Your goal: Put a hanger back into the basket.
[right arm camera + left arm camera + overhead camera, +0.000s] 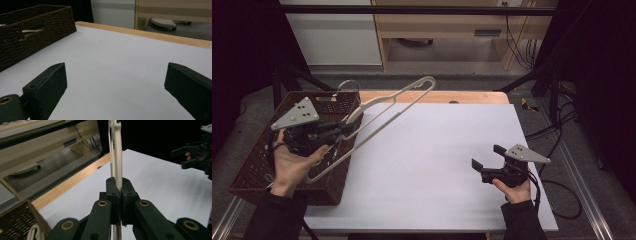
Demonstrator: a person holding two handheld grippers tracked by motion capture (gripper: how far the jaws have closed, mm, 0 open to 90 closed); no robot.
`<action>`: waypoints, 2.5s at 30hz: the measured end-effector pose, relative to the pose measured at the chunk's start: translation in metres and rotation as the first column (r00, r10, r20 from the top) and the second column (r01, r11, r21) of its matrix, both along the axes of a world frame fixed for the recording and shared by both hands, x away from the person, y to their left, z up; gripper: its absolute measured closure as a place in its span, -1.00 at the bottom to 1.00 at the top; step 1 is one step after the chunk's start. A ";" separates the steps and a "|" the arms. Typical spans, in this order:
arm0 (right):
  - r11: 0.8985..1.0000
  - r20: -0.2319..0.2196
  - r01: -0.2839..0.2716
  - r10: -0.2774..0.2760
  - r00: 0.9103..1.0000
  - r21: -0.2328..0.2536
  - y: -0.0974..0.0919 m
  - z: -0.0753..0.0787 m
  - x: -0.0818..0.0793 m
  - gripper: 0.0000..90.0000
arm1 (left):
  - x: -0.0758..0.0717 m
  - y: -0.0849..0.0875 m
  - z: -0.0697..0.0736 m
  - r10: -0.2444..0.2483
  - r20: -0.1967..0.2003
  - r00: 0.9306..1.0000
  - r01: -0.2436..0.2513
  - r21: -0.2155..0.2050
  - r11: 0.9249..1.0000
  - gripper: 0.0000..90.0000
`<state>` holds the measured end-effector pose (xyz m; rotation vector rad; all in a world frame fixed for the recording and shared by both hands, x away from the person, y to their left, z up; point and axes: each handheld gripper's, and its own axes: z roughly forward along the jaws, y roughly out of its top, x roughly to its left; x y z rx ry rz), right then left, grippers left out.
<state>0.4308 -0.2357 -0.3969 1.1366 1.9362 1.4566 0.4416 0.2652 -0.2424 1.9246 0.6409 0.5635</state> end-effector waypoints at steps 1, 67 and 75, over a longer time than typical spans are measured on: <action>1.000 -0.001 -0.003 0.003 1.000 -0.002 0.000 0.000 0.000 -0.89 | 0.003 0.006 0.001 0.011 0.000 1.000 -0.011 0.002 1.000 0.93; 1.000 -0.016 -0.012 0.011 1.000 -0.015 0.006 -0.004 0.002 -0.88 | 0.038 0.153 -0.118 0.353 -0.160 0.922 -0.285 0.337 0.897 0.37; 1.000 -0.010 -0.011 0.010 1.000 -0.010 0.006 -0.002 0.000 -0.89 | 0.022 0.140 -0.097 0.373 -0.106 0.922 -0.360 0.123 0.925 0.08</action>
